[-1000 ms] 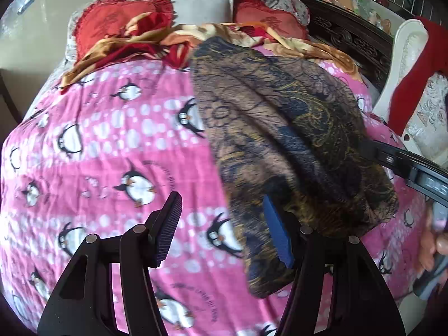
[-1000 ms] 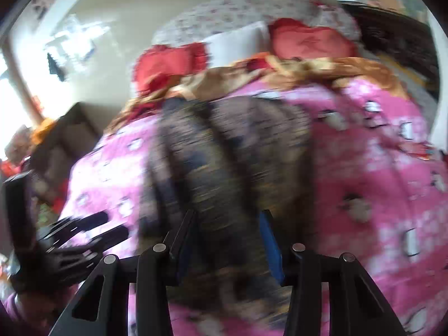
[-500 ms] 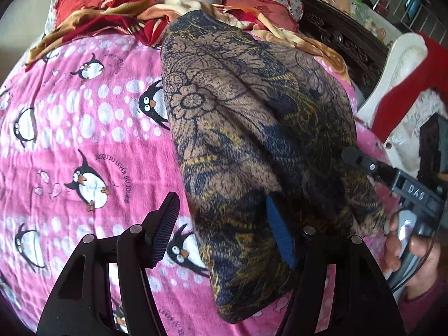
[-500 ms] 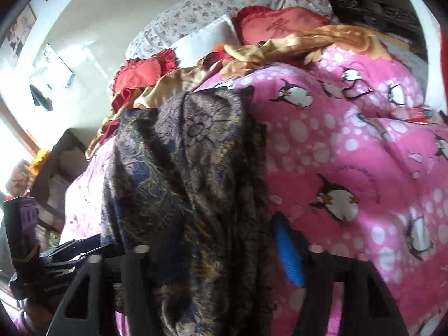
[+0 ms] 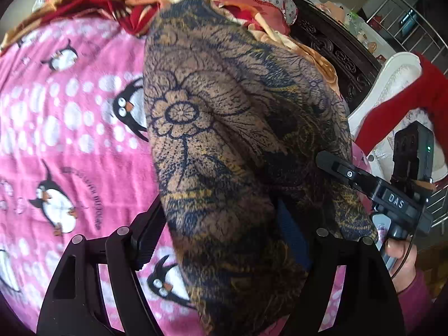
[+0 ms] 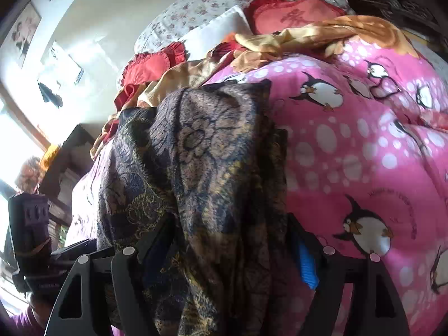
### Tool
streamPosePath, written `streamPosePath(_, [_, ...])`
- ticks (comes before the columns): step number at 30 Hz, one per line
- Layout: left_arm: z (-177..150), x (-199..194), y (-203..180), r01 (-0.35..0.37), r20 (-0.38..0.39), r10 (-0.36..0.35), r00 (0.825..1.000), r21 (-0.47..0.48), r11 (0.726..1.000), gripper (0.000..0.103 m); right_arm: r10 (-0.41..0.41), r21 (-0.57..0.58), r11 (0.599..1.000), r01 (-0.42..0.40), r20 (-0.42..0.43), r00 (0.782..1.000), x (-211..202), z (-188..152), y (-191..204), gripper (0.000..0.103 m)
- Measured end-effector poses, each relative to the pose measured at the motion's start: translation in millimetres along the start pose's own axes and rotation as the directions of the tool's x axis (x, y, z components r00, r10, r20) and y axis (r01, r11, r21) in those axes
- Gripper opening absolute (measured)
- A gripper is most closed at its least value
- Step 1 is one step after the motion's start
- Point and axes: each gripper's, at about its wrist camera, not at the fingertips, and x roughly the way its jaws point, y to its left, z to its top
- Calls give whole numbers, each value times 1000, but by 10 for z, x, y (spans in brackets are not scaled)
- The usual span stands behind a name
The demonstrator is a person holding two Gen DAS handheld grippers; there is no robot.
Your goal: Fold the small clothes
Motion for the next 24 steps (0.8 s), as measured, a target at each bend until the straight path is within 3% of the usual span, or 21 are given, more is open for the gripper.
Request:
streamPosePath(4, [30, 119, 4, 29, -4, -29, 1000, -22, 999, 83, -6, -42, 999, 5, -16, 1000, 52, 31, 47, 78])
streamPosePath(6, [22, 111, -13, 35, -2, -35, 999, -25, 999, 83, -15, -67, 998, 13, -21, 1000, 53, 39, 75, 72])
streamPosePath(7, [22, 110, -28, 37, -1, -37, 999, -19, 999, 80, -14, -73, 997, 13, -20, 1000, 43, 43, 84, 63])
streamPosePath(8, [27, 105, -47, 43, -2, -43, 999, -11, 999, 70, -8, -81, 997, 7, -18, 1000, 18, 47, 101, 47])
streamPosePath(9, [31, 85, -58, 45, 0, -45, 999, -7, 999, 64, 3, -80, 997, -4, -18, 1000, -1, 50, 115, 40])
streamPosePath(11, [63, 24, -91, 53, 6, -53, 999, 1, 999, 40, 10, -73, 997, -11, -12, 1000, -67, 56, 160, 31])
streamPosePath(13, [70, -84, -76, 73, 12, -73, 997, -7, 997, 27, 37, -47, 998, -38, -4, 999, -161, 64, 215, 29])
streamPosePath(14, [70, -140, -60, 93, 13, -92, 996, -17, 996, 26, 55, -35, 998, -55, -3, 998, -195, 69, 238, 29])
streamPosePath(19, [-62, -659, -18, 78, 22, -78, 997, -5, 997, 25, 166, 3, 986, -166, -20, 986, -440, -5, 535, 28])
streamPosePath(24, [-504, -1181, 188, 31, -9, -31, 999, 3, 1000, 25, 256, 17, 967, -256, -81, 963, -534, -335, 937, 28])
